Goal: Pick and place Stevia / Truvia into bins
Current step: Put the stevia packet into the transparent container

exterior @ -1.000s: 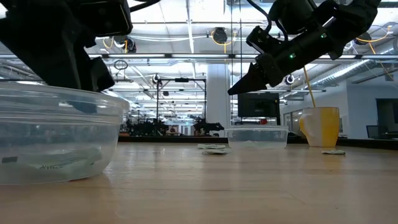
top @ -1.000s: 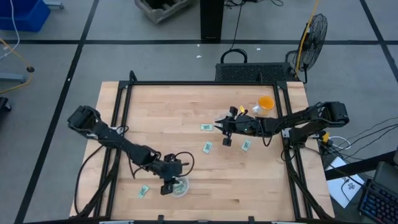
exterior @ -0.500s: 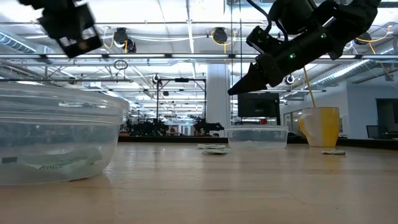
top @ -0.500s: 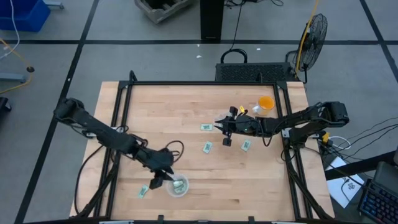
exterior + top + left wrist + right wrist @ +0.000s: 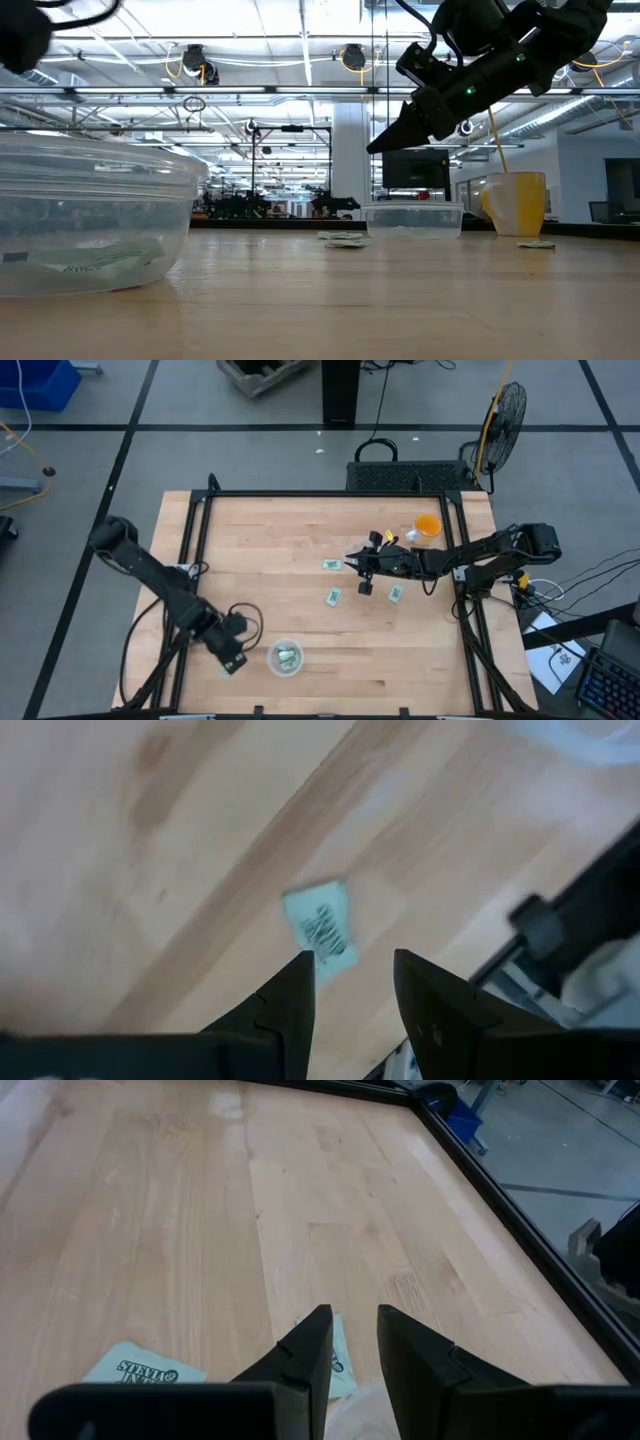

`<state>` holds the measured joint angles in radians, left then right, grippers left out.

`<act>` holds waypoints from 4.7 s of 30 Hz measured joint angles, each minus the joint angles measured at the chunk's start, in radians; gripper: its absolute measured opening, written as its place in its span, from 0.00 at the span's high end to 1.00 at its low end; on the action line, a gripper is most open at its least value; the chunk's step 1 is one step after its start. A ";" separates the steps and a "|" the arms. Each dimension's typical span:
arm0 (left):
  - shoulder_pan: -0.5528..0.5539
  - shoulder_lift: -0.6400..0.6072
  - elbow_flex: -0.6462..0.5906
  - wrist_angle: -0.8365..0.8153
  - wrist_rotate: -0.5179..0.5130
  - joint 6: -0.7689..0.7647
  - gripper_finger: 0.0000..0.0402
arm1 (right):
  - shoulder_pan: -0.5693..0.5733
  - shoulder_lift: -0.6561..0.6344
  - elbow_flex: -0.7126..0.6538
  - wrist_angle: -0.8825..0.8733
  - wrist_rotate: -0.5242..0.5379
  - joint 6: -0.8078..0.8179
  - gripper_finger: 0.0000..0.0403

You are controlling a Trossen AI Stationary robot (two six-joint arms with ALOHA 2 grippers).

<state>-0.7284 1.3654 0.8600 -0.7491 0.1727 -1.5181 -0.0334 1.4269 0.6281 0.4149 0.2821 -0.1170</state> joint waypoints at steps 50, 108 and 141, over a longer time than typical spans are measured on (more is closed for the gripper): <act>-0.321 0.235 0.000 0.130 -0.175 -0.451 0.64 | 0.001 0.000 -0.001 -0.010 0.000 0.045 0.81; -0.268 0.293 -0.002 0.119 -0.410 -0.186 0.95 | 0.001 0.000 -0.001 0.035 0.000 0.045 0.81; 0.067 -0.011 0.000 0.500 -0.563 0.839 0.99 | 0.001 0.000 -0.067 0.042 0.000 0.045 0.81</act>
<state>-0.6614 1.3548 0.8597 -0.2489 -0.3905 -0.6791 -0.0322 1.4273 0.5609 0.4568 0.2821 -0.0715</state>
